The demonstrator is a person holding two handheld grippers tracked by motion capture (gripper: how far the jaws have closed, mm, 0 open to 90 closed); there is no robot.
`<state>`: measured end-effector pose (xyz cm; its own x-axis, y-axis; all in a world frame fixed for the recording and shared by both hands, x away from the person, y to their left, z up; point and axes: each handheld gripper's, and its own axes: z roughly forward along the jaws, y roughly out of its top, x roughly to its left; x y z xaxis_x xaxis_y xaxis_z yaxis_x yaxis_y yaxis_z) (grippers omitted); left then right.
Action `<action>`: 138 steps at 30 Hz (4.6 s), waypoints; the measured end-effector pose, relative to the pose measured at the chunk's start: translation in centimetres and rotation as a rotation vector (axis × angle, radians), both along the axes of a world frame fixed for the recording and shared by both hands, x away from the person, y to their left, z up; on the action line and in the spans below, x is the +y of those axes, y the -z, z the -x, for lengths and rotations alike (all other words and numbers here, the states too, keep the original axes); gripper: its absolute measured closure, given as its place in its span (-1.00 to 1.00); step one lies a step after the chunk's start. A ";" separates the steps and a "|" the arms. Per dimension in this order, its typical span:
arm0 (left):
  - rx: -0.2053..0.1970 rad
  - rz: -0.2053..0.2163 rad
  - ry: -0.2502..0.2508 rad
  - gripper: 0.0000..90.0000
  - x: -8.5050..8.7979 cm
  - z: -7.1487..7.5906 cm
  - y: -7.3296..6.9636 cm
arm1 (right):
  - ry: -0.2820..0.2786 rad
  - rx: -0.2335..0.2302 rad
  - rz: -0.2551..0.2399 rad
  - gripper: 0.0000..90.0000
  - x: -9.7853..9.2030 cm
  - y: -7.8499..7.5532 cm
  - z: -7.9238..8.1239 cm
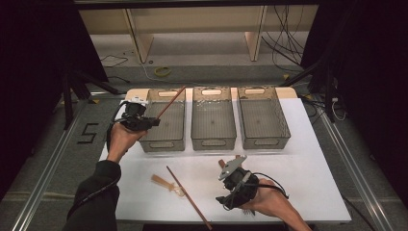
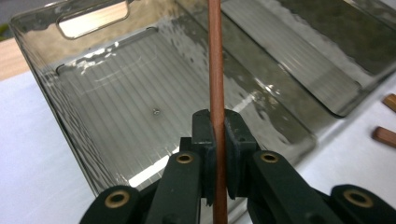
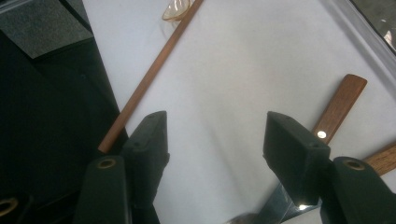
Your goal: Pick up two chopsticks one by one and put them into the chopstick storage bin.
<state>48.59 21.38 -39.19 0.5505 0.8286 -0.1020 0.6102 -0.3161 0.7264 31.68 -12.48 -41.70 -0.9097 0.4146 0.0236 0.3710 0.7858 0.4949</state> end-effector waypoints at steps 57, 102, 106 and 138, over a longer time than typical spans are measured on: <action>-0.155 0.195 0.108 -0.54 -1.3 10.8 3.4 | 0.006 0.002 0.081 -0.03 5.4 2.4 1.9; -0.116 0.189 0.115 -0.56 -1.6 13.5 6.4 | -0.009 0.024 0.253 0.72 7.8 4.7 -0.3; -0.117 0.181 0.118 -0.56 -1.6 13.5 6.4 | 0.023 0.011 0.270 0.79 7.3 4.7 -0.9; -0.100 -0.156 0.486 -0.45 -7.3 13.5 5.0 | -0.033 -0.054 0.187 0.87 4.4 0.1 -1.4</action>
<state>35.08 14.10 -44.19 0.8763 0.4759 0.0749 0.2963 -0.6549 0.6952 33.03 -8.03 -41.80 -0.9206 0.3774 -0.1000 0.3206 0.8770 0.3578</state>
